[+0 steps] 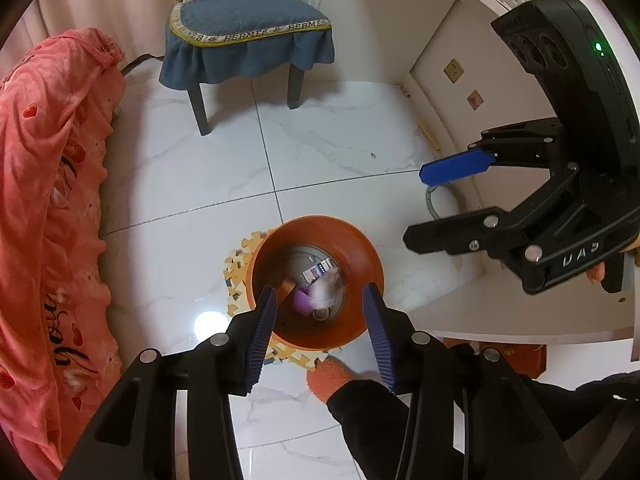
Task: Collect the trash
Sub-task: 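Open the left tool dropping the stick pack while the right tool drops the doll, then move both tools back over the mat on the desk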
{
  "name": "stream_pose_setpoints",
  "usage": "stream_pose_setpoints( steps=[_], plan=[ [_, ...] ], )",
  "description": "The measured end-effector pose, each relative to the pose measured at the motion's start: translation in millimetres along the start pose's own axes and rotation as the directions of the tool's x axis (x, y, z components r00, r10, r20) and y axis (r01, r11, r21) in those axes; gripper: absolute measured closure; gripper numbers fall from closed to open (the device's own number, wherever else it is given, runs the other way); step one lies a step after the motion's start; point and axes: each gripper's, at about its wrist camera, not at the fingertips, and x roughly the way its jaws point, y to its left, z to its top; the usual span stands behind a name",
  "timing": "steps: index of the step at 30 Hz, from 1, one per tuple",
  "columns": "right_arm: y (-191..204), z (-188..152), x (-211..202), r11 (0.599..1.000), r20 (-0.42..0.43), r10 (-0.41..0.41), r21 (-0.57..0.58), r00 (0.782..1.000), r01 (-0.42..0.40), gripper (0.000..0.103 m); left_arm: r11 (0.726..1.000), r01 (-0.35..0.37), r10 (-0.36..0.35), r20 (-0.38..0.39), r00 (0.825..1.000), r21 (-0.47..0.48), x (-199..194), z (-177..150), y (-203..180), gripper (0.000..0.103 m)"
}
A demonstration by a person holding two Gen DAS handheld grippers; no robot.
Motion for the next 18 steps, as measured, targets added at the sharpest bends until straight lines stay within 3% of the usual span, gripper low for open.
stream_pose_setpoints(
  steps=[3, 7, 11, 13, 18],
  plan=[
    [1.3, -0.2, -7.9, 1.0, 0.009, 0.006, 0.003, 1.0, -0.006, 0.03, 1.0, -0.008, 0.008, -0.004, 1.0, -0.006, -4.1, 0.4, -1.1, 0.056],
    [8.8, -0.5, -30.4, 1.0, 0.037, 0.004, -0.015, 0.999, -0.004, 0.023, 1.0, -0.028, 0.029, 0.016, 0.999, -0.006, -14.6, 5.0, -7.9, 0.036],
    [14.3, -3.6, -61.4, 1.0, 0.081, 0.009, -0.018, 0.997, -0.007, 0.015, 0.999, -0.04, 0.039, 0.043, 0.998, 0.018, -33.1, 11.1, -18.7, 0.035],
    [17.3, -6.9, -81.0, 1.0, 0.102, 0.011, -0.024, 0.995, -0.009, 0.014, 0.998, -0.055, 0.054, 0.058, 0.997, 0.025, -44.0, 15.0, -26.5, 0.023],
    [24.9, -19.5, -130.5, 0.999, 0.166, -0.005, -0.033, 0.986, 0.01, 0.005, 0.997, -0.066, 0.061, 0.103, 0.993, 0.047, -74.2, 22.8, -49.4, 0.017]
  ],
)
